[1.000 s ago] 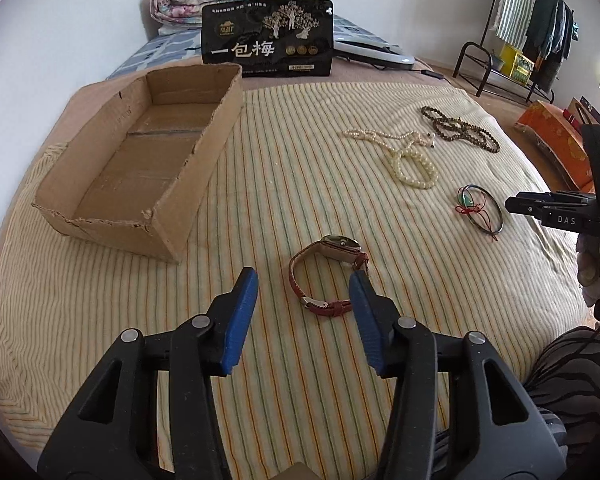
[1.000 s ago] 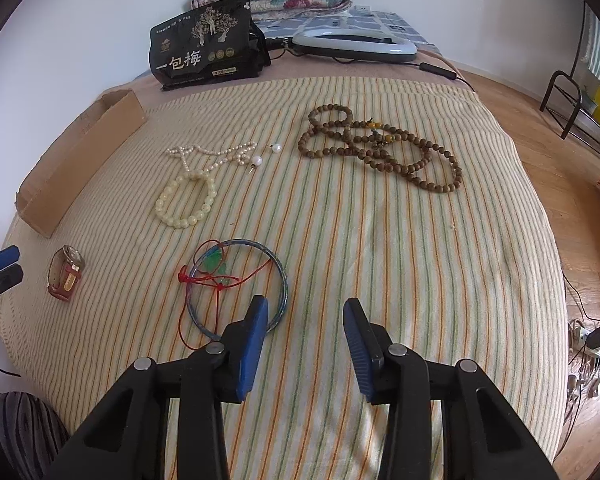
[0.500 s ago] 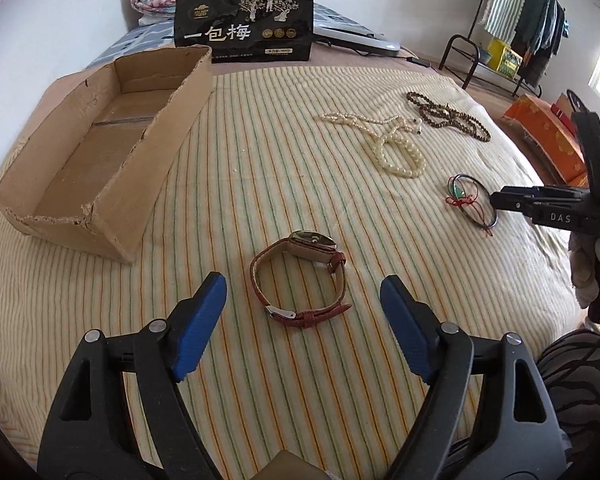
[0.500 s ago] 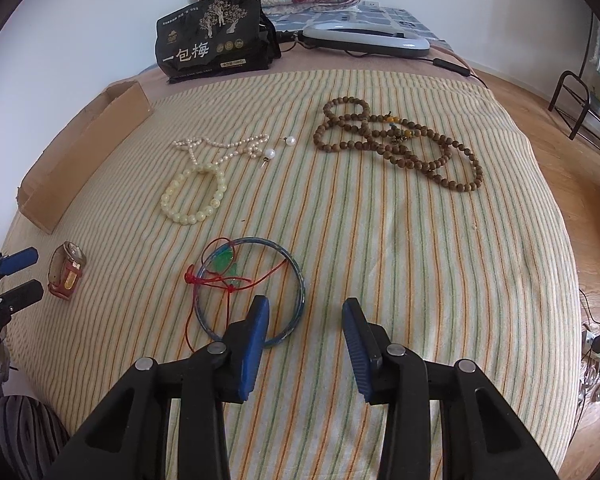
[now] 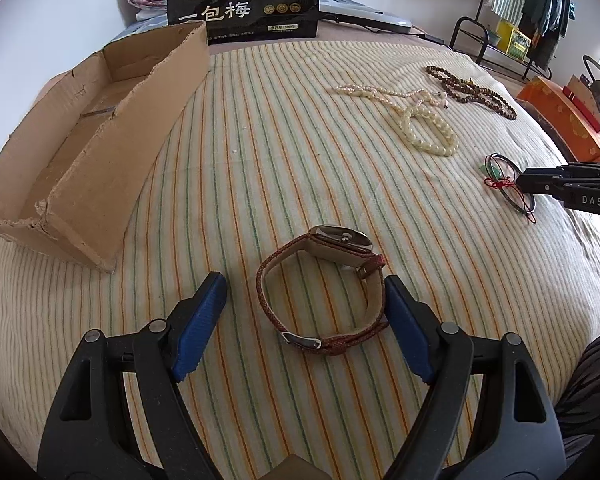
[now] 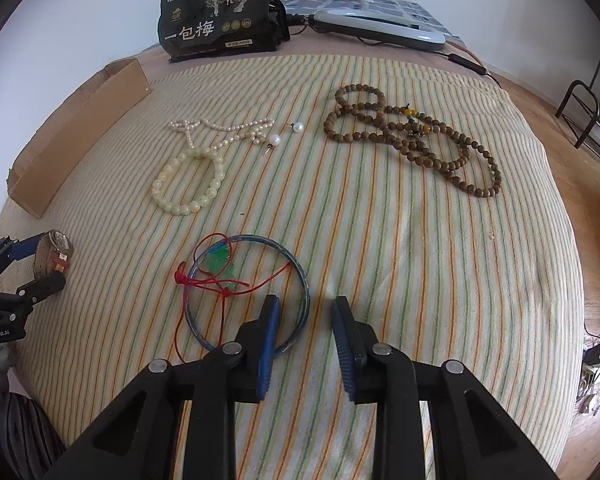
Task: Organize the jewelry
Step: 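Close the left gripper on the wristwatch while the right gripper grasps the dark bangle, then carry the wristwatch with the left gripper into the cardboard box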
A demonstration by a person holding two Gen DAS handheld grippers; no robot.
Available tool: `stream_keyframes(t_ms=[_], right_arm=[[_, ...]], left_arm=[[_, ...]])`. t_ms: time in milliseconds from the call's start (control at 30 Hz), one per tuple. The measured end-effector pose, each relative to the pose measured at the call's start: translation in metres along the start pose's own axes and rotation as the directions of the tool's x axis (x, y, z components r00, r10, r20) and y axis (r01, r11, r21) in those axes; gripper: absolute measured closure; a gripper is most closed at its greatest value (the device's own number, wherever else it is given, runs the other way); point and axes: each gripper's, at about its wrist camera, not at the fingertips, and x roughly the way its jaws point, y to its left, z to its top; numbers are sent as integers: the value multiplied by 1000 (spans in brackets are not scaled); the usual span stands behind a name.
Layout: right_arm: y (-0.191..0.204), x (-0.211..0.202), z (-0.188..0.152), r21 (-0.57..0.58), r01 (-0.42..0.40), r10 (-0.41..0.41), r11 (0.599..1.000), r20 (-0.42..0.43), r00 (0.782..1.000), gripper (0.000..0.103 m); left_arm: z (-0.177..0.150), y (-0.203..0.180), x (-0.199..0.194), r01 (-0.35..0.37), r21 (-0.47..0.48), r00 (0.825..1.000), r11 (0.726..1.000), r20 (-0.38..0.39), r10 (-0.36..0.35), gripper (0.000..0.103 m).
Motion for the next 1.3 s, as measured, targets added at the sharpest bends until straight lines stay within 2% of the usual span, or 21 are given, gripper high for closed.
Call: stream_keyframes(t_ms=[67, 133, 267, 633, 833, 1300], right_arm=[[3, 0, 1, -8, -6, 6, 1000, -2, 1000, 98], [6, -1, 1, -9, -13, 13, 1000, 4, 1000, 100], [16, -11, 1, -27, -31, 32, 999, 35, 999, 102], [58, -45, 10, -141, -1, 18, 990, 118, 993, 102], [74, -71, 17, -188, 41, -6, 981, 183, 983, 102], [88, -130, 24, -203, 48, 13, 978, 291, 957, 102]], left_arm=[[-1, 1, 2, 2, 2, 1000, 1000, 15, -2, 22], [-1, 0, 2, 1, 4, 1000, 1000, 28, -2, 24], [-2, -2, 0, 4, 19, 999, 1000, 47, -5, 41], [-3, -3, -3, 9, 23, 998, 1000, 61, -10, 43], [-3, -4, -8, 12, 31, 998, 999, 68, -14, 44], [1, -6, -31, 23, 24, 993, 999, 118, -25, 44]])
